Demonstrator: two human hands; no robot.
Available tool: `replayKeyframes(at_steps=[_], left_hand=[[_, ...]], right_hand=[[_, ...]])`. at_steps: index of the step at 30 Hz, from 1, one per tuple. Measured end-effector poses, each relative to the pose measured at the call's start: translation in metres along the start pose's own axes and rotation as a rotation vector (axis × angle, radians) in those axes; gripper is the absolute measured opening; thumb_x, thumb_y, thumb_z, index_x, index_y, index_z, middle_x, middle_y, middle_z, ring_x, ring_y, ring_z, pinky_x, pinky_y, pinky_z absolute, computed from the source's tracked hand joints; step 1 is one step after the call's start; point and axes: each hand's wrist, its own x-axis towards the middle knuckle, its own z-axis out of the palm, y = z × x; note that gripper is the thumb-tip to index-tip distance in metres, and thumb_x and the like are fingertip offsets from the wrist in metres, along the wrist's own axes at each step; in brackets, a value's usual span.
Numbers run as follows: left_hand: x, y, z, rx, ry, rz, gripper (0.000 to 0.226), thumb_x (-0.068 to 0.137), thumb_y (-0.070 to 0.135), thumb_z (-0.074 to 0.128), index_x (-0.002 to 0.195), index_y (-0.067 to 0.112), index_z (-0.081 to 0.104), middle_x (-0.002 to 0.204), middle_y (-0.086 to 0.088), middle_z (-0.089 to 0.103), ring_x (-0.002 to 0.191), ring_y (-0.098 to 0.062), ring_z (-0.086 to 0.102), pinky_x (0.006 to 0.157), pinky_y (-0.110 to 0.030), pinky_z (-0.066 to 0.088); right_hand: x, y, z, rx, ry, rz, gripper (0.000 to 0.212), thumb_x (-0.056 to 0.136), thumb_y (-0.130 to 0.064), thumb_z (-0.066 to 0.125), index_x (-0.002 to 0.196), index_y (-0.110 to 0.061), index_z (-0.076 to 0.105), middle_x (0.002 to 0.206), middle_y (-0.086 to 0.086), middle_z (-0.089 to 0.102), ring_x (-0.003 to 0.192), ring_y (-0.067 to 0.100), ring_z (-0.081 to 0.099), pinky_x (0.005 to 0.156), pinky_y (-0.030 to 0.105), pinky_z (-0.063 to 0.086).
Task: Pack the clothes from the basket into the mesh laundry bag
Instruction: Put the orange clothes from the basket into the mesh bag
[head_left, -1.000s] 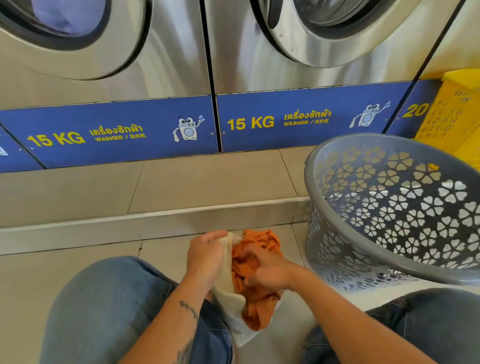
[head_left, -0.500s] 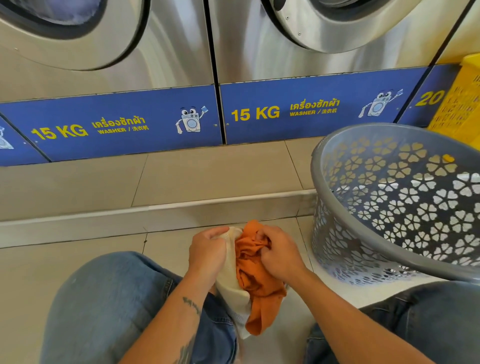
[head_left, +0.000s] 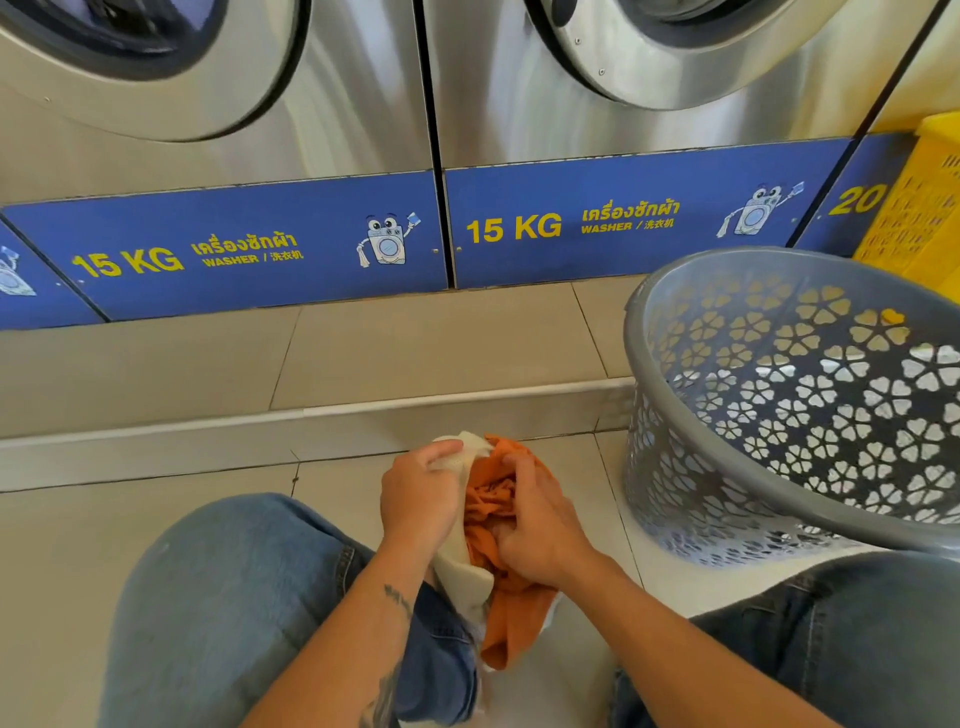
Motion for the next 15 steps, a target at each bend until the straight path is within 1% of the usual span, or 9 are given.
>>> replayKeyframes(at_steps=[2, 4, 5, 6, 7, 8, 11, 12, 15], left_hand=[[0.0, -0.002, 0.001, 0.018, -0.009, 0.026, 0.049, 0.086, 0.006, 0.042, 0.108, 0.037, 0.073, 0.128, -0.001, 0.062, 0.101, -0.025, 0.063, 0.087, -0.043, 0.056], [0.0, -0.002, 0.004, 0.041, -0.028, 0.054, 0.046, 0.088, 0.007, 0.044, 0.11, 0.036, 0.072, 0.129, -0.002, 0.061, 0.106, -0.025, 0.061, 0.091, -0.043, 0.055], [0.001, -0.003, 0.005, 0.043, -0.033, 0.057, 0.045, 0.089, 0.008, 0.045, 0.111, 0.036, 0.071, 0.13, -0.002, 0.06, 0.109, -0.025, 0.06, 0.092, -0.043, 0.054], [0.001, -0.004, 0.006, 0.036, -0.031, 0.051, 0.044, 0.089, 0.008, 0.045, 0.111, 0.037, 0.071, 0.13, -0.002, 0.06, 0.11, -0.024, 0.059, 0.092, -0.043, 0.054], [0.002, -0.005, 0.006, 0.026, -0.023, 0.041, 0.044, 0.089, 0.008, 0.045, 0.111, 0.037, 0.071, 0.129, -0.002, 0.06, 0.109, -0.024, 0.058, 0.092, -0.043, 0.054], [0.003, -0.005, 0.006, 0.013, -0.009, 0.022, 0.045, 0.089, 0.007, 0.044, 0.11, 0.037, 0.071, 0.127, -0.002, 0.061, 0.107, -0.024, 0.059, 0.091, -0.043, 0.055], [0.005, -0.005, 0.005, -0.057, 0.027, -0.062, 0.049, 0.087, 0.004, 0.042, 0.106, 0.038, 0.071, 0.121, 0.0, 0.063, 0.098, -0.024, 0.061, 0.086, -0.043, 0.057], [0.006, -0.004, 0.005, -0.087, 0.034, -0.085, 0.051, 0.085, 0.002, 0.042, 0.105, 0.038, 0.071, 0.12, 0.0, 0.063, 0.097, -0.024, 0.061, 0.085, -0.043, 0.057], [0.007, -0.003, 0.006, -0.144, 0.024, -0.052, 0.051, 0.084, 0.001, 0.043, 0.106, 0.036, 0.074, 0.12, 0.001, 0.065, 0.091, -0.019, 0.063, 0.083, -0.04, 0.057]], right_hand=[[0.005, 0.0, -0.004, -0.116, 0.094, 0.003, 0.099, 0.066, -0.045, 0.063, 0.149, -0.036, 0.012, 0.15, 0.003, 0.024, 0.137, 0.026, 0.026, 0.112, 0.043, 0.033], [0.015, 0.004, -0.013, -0.136, 0.013, 0.047, 0.103, 0.069, -0.035, 0.066, 0.153, -0.04, 0.008, 0.161, 0.002, 0.01, 0.148, 0.032, 0.011, 0.118, 0.052, 0.024], [0.019, 0.006, -0.017, -0.125, -0.037, 0.038, 0.097, 0.071, -0.032, 0.066, 0.152, -0.043, 0.013, 0.161, 0.003, 0.018, 0.147, 0.032, 0.018, 0.117, 0.054, 0.028], [0.023, 0.008, -0.019, -0.099, -0.066, 0.011, 0.087, 0.074, -0.031, 0.064, 0.149, -0.045, 0.023, 0.153, 0.003, 0.036, 0.139, 0.031, 0.036, 0.111, 0.052, 0.037], [0.024, 0.01, -0.018, -0.069, -0.057, -0.019, 0.072, 0.077, -0.029, 0.062, 0.142, -0.045, 0.035, 0.136, -0.002, 0.054, 0.122, 0.026, 0.052, 0.102, 0.047, 0.047], [0.022, 0.011, -0.016, -0.048, -0.009, -0.043, 0.057, 0.081, -0.027, 0.059, 0.134, -0.043, 0.046, 0.12, -0.007, 0.062, 0.106, 0.02, 0.059, 0.092, 0.041, 0.053], [0.012, 0.012, -0.004, -0.085, 0.227, -0.084, 0.025, 0.092, -0.023, 0.057, 0.112, -0.036, 0.064, 0.102, -0.011, 0.068, 0.09, 0.013, 0.063, 0.079, 0.031, 0.055], [0.008, 0.01, -0.001, -0.081, 0.246, -0.101, 0.018, 0.092, -0.023, 0.057, 0.104, -0.033, 0.067, 0.099, -0.011, 0.068, 0.088, 0.011, 0.063, 0.077, 0.03, 0.055], [0.006, -0.001, 0.009, -0.067, 0.079, -0.159, 0.013, 0.088, -0.018, 0.056, 0.086, -0.023, 0.067, 0.088, -0.007, 0.066, 0.081, 0.011, 0.058, 0.07, 0.029, 0.051]])
